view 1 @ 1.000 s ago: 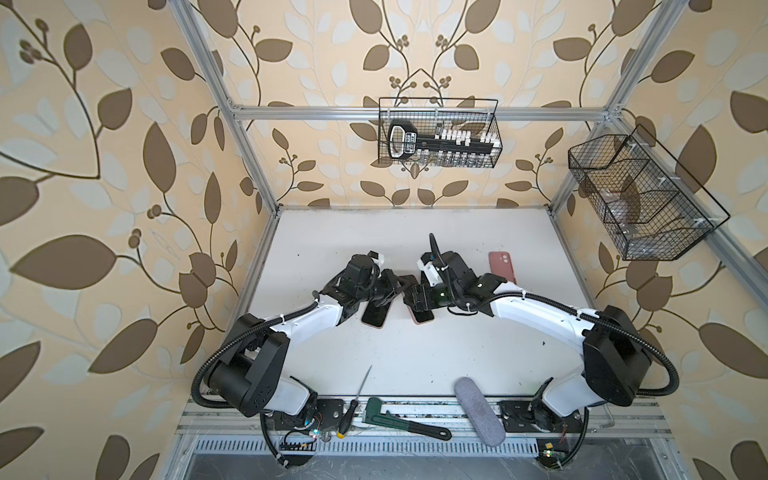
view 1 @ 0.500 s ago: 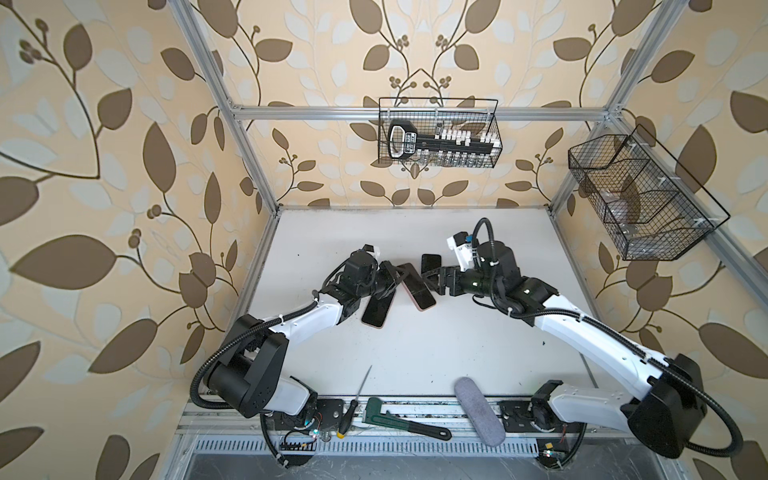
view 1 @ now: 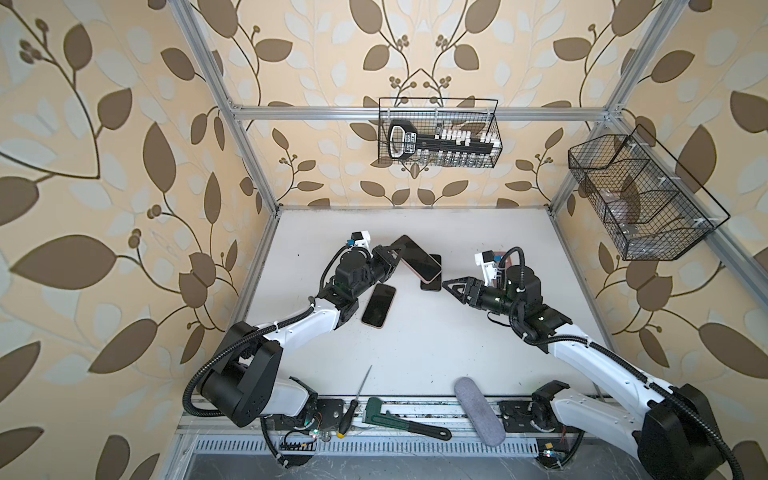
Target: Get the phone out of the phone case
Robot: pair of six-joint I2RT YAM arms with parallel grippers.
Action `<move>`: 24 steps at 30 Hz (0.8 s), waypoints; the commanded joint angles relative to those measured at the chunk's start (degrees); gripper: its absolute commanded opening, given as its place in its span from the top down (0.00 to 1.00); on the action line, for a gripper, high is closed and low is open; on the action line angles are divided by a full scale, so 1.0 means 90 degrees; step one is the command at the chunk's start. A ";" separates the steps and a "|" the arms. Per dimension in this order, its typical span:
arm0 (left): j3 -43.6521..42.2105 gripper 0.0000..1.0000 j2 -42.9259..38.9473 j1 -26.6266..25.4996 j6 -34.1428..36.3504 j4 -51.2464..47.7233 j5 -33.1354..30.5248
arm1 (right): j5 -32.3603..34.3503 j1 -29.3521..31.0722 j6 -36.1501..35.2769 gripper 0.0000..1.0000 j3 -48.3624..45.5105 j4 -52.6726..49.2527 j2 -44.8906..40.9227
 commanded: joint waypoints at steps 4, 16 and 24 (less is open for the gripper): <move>0.0015 1.00 -0.0412 -0.0071 -0.0099 0.0799 -0.0182 | -0.0200 0.0466 0.0679 0.39 0.0012 0.1530 0.0457; -0.0063 1.00 -0.0472 -0.0076 -0.0136 0.0822 -0.0109 | 0.0008 0.0863 0.1074 0.50 0.0269 0.2491 0.1170; -0.0096 1.00 -0.0484 -0.0073 -0.0158 0.0842 -0.0099 | 0.0105 0.0909 0.1211 0.59 0.0307 0.2742 0.1400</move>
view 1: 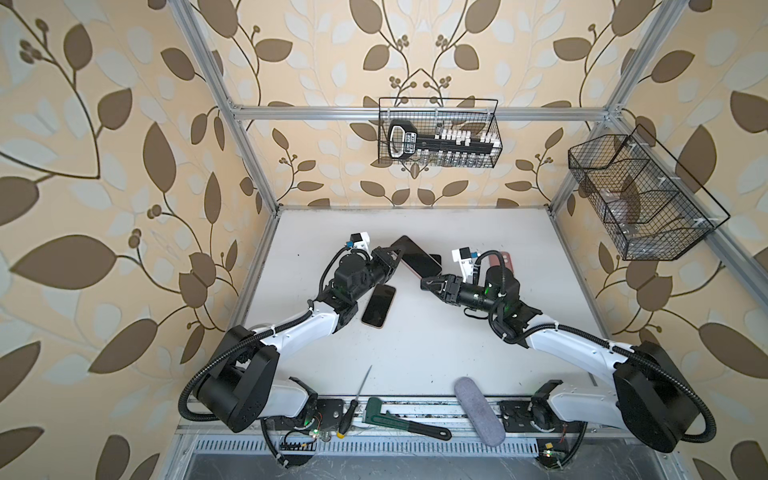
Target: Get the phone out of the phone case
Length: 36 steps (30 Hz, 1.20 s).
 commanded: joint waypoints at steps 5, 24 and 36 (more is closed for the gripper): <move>0.0011 1.00 -0.0364 -0.0040 -0.0127 0.0762 -0.0006 | 0.0179 0.0037 0.0169 0.67 0.0141 0.0408 0.0100; -0.0081 1.00 -0.0355 -0.0074 -0.0288 0.0920 -0.0026 | 0.0331 0.0000 0.0192 0.81 -0.0130 0.0854 0.0049; -0.0079 1.00 -0.0310 -0.0133 -0.0352 0.1042 -0.0045 | 0.0300 -0.0083 0.0604 0.70 -0.0250 0.1422 -0.0003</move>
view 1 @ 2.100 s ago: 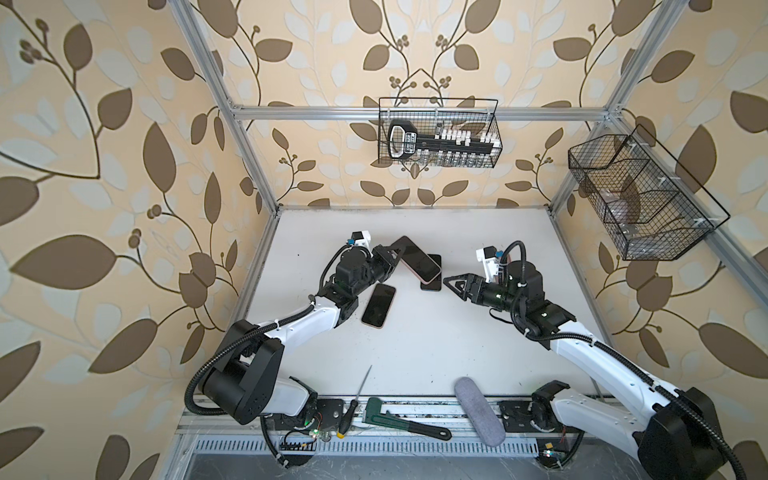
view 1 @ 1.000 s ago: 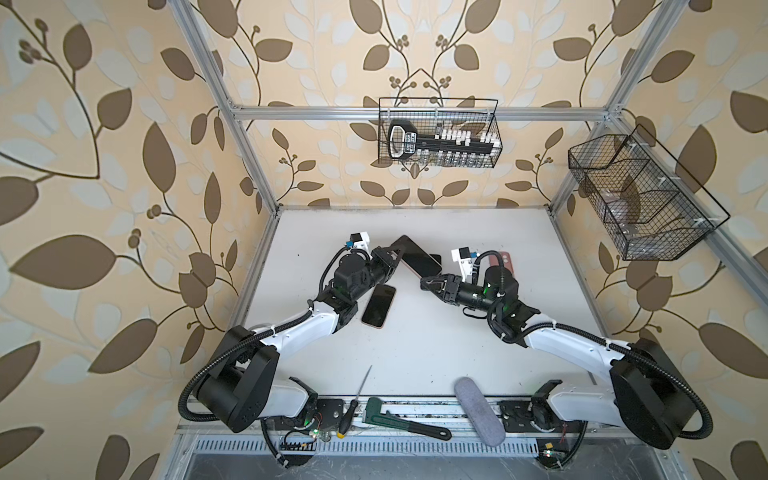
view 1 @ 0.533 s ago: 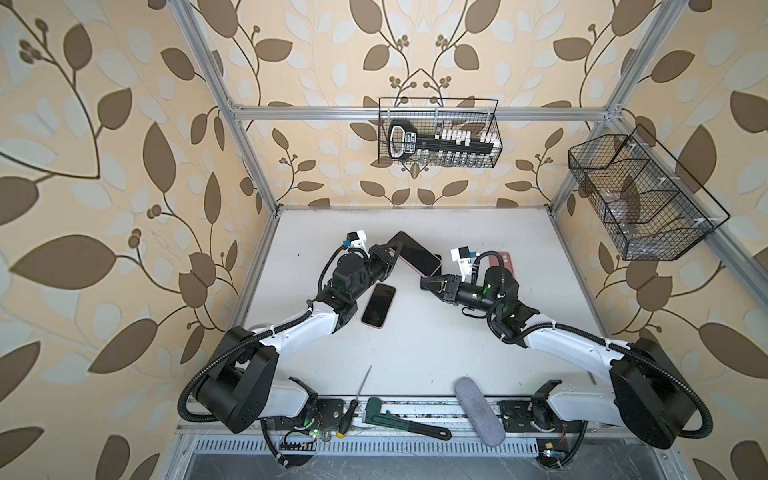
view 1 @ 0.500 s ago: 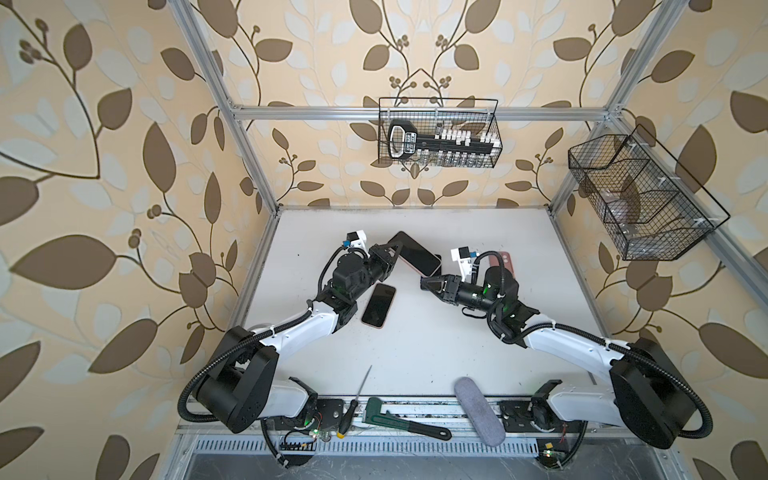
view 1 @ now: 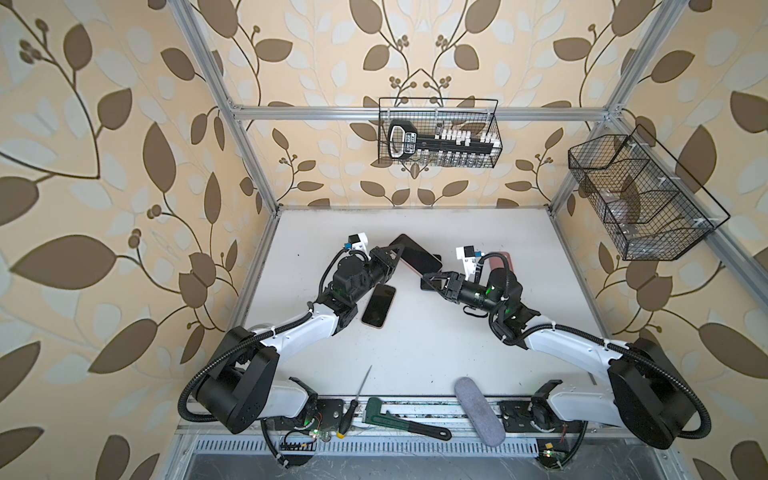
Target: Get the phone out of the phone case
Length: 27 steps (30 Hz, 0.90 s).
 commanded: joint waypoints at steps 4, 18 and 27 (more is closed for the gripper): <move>0.0053 1.00 -0.0262 -0.0093 -0.0026 0.0630 0.0110 | 0.0063 0.0001 0.0184 0.76 -0.0019 0.0590 -0.0021; 0.0059 1.00 -0.0344 -0.0107 -0.0618 0.0379 -0.0112 | 0.0114 0.0081 -0.0638 0.91 0.0031 0.0221 -0.0095; 0.0228 1.00 -0.0662 -0.0115 -0.1052 -0.0359 -0.0232 | 0.0370 0.0170 -0.2434 0.94 0.0037 -0.0553 -0.0267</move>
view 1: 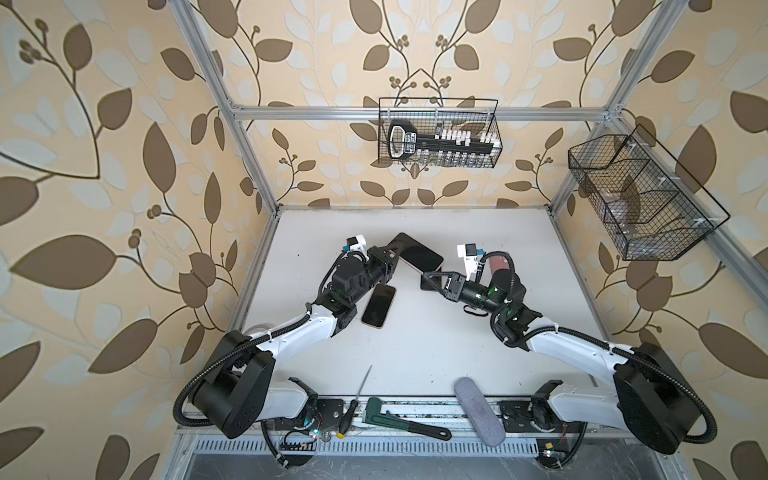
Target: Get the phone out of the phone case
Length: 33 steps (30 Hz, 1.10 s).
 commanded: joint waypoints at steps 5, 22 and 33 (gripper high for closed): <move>0.0320 1.00 -0.0524 -0.0092 -0.0414 -0.0290 -0.0033 | 0.0357 0.0136 -0.2098 0.94 -0.0019 -0.0708 -0.0037; 0.0645 1.00 -0.0437 -0.0088 -0.0520 -0.0160 0.0192 | 0.0889 0.0252 -0.2761 0.92 -0.0367 -0.0735 -0.0100; 0.0887 1.00 -0.0108 0.0571 0.0520 -0.0388 0.1062 | -0.0100 -0.0502 -0.2806 0.60 -0.0310 -0.1588 -0.0833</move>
